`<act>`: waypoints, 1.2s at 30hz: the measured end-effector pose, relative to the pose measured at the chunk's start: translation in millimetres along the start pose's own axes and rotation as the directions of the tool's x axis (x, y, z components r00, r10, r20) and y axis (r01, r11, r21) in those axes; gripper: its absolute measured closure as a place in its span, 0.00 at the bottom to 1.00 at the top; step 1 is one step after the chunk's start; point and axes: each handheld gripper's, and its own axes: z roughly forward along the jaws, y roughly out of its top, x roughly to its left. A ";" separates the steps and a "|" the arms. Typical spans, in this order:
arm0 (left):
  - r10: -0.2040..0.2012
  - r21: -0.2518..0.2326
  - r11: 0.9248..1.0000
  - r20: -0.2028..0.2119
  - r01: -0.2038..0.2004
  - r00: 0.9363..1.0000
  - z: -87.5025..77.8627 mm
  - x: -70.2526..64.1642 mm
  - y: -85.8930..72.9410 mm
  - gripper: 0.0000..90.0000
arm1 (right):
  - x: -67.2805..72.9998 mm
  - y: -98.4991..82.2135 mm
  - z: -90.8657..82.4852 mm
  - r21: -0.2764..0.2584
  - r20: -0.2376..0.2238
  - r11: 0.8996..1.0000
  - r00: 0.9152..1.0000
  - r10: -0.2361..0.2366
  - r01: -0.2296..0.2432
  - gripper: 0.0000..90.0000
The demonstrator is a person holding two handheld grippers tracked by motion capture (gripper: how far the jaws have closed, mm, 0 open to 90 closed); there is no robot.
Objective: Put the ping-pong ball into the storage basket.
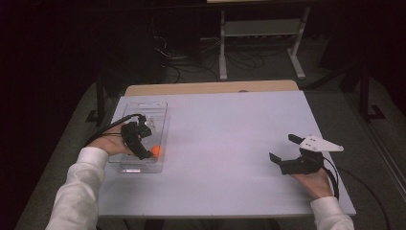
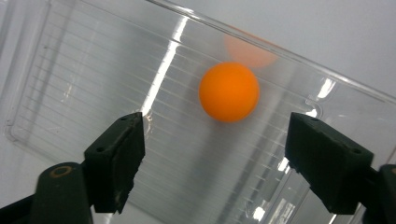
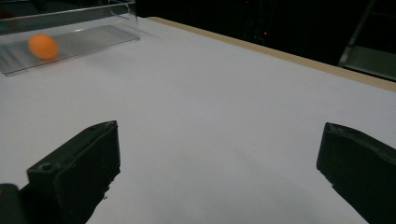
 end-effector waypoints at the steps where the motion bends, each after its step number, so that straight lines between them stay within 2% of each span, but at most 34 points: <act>1: -0.003 -0.004 1.000 -0.008 0.003 1.000 -1.2 0.4 -0.3 0.19 | 0.0 0.0 0.0 0.000 0.000 1.000 1.000 0.000 0.000 0.00; 4: -0.025 -0.003 1.000 -0.029 0.025 0.999 -3.5 1.8 -1.6 0.15 | 0.3 0.0 0.1 0.001 0.000 1.000 1.000 0.000 0.000 0.00; 7: -0.041 -0.013 0.999 -0.033 0.041 0.999 -6.3 2.9 -3.2 0.11 | 0.3 0.1 0.1 0.001 0.000 1.000 1.000 -0.001 0.001 0.00; 13: -0.069 -0.073 0.995 -0.041 0.066 0.997 -15.6 3.1 -4.5 0.00 | 0.6 0.2 -0.2 0.002 0.000 1.000 1.000 0.002 -0.002 0.00; 16: -0.068 -0.097 0.993 -0.067 0.061 0.995 -19.7 2.4 -5.1 0.00 | 0.4 0.3 -0.5 -0.001 0.002 1.000 1.000 0.002 -0.002 0.00; 22: -0.076 -0.126 0.990 -0.063 0.068 0.995 -24.5 0.8 -7.9 0.00 | 0.4 0.4 -1.2 0.000 0.002 1.000 1.000 0.004 -0.004 0.00; 31: -0.118 -0.214 0.971 -0.054 0.104 0.992 -31.0 -0.6 -16.7 0.00 | 0.7 0.5 -1.2 -0.001 0.005 1.000 1.000 0.003 -0.003 0.00; 32: -0.120 -0.227 0.968 -0.057 0.104 0.991 -31.3 -0.8 -18.2 0.00 | 0.8 0.5 -1.2 -0.001 0.004 1.000 1.000 0.003 -0.003 0.00; 35: -0.138 -0.282 0.952 -0.060 0.116 0.989 -32.8 -3.0 -22.0 0.00 | 0.7 0.3 -0.8 0.001 0.004 1.000 1.000 0.001 -0.001 0.00; 36: -0.141 -0.290 0.950 -0.061 0.117 0.988 -33.1 -3.4 -22.9 0.00 | 0.8 0.3 -0.5 0.002 0.004 1.000 1.000 0.001 -0.002 0.00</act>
